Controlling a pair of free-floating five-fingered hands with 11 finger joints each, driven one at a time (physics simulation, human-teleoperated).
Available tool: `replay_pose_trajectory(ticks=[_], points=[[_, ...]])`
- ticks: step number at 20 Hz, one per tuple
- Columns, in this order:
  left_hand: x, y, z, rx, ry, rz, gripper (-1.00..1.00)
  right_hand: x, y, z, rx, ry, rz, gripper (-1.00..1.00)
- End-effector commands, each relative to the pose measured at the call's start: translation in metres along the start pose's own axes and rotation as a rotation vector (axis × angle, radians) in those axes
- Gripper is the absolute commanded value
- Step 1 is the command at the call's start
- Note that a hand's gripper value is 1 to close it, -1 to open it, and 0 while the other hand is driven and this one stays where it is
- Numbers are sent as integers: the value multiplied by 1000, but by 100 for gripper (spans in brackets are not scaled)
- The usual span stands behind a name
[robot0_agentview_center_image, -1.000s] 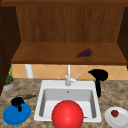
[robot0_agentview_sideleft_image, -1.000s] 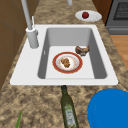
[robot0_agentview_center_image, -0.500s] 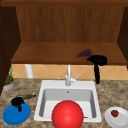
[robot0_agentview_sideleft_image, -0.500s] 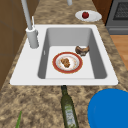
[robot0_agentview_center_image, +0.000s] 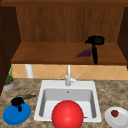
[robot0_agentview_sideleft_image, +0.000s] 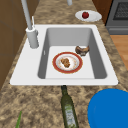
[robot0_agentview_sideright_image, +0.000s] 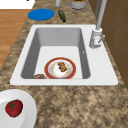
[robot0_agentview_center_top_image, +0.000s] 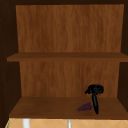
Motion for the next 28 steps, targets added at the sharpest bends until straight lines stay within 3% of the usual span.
replay_pose_trajectory(ticks=[1,10,14,28], points=[[0,0,0,0,0,0,0,4,-23,-24,6,23,9,-100],[0,0,0,0,0,0,0,7,-20,-104,34,32,70,-100],[0,0,0,0,0,0,0,3,-14,-141,54,21,38,-100],[0,0,0,0,0,0,0,-11,-11,-256,206,15,28,-100]])
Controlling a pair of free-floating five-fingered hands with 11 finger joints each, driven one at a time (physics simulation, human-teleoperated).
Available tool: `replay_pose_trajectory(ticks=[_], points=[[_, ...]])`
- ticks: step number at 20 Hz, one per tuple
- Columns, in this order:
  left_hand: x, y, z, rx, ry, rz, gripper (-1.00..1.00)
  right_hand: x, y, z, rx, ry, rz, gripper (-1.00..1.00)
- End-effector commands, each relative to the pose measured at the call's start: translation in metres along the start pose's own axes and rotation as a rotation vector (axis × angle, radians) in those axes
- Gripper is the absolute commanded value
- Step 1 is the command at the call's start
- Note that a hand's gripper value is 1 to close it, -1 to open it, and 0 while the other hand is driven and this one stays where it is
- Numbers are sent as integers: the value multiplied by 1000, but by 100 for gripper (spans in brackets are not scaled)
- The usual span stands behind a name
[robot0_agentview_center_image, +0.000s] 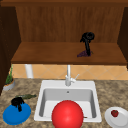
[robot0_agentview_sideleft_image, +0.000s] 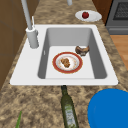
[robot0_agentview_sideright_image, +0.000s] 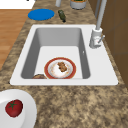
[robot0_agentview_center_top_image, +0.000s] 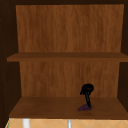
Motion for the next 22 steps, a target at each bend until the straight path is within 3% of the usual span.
replay_pose_trajectory(ticks=[1,9,22], points=[[0,0,0,0,0,0,0,-6,-1,-35,37,3,32,-100],[0,0,0,0,0,0,0,-22,8,-116,29,6,60,-100],[0,0,0,0,0,0,0,-54,18,-229,100,19,72,-100]])
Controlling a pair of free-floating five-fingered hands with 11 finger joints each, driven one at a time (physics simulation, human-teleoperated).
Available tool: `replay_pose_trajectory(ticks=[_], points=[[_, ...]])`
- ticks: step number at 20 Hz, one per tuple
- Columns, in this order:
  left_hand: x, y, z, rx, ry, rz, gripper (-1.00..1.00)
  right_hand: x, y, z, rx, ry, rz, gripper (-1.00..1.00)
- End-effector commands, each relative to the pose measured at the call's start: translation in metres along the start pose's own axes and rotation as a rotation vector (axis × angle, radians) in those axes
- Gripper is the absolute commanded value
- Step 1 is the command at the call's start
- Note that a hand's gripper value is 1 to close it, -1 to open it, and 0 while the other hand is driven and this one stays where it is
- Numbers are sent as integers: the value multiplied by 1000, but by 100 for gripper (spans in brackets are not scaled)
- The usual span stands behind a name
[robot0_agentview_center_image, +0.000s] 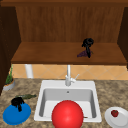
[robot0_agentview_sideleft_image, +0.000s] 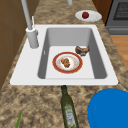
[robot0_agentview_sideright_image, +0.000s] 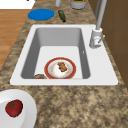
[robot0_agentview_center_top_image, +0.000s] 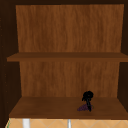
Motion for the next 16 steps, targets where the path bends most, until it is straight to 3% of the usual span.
replay_pose_trajectory(ticks=[1,4,6,7,13,16], points=[[0,0,0,0,0,0,0,-10,2,-33,45,7,52,-100],[0,0,0,0,0,0,0,-17,2,-60,66,11,51,-100],[0,0,0,0,0,0,0,-18,-4,-72,172,9,26,-100],[0,0,0,0,0,0,0,-19,-6,-73,191,5,16,-100],[0,0,0,0,0,0,0,-30,-10,-76,218,-51,-10,-100],[0,0,0,0,0,0,0,-26,24,-39,166,-53,-21,-100]])
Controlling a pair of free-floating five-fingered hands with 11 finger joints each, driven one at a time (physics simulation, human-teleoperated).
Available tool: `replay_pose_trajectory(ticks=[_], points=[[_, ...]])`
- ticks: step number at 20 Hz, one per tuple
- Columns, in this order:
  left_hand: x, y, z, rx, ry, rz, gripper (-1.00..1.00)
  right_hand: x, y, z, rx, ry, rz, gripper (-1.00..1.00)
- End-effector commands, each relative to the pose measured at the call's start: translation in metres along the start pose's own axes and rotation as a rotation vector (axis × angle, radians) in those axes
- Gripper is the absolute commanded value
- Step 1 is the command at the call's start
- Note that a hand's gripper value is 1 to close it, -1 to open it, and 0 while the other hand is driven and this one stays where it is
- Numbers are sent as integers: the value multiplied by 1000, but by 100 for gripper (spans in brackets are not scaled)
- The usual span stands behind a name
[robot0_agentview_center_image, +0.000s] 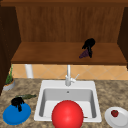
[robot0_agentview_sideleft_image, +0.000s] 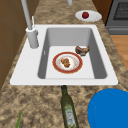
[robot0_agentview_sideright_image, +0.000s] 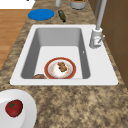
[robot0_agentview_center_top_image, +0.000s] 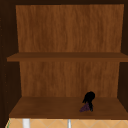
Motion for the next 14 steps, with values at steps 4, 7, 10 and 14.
replay_pose_trajectory(ticks=[4,7,10,14], points=[[0,0,0,0,0,0,0,12,41,2,-9,50,55,-100],[0,0,0,0,0,0,0,26,32,-6,-71,110,117,100],[0,0,0,0,0,0,0,27,31,7,-139,134,119,100],[0,0,0,0,0,0,0,22,40,27,-303,138,105,100]])
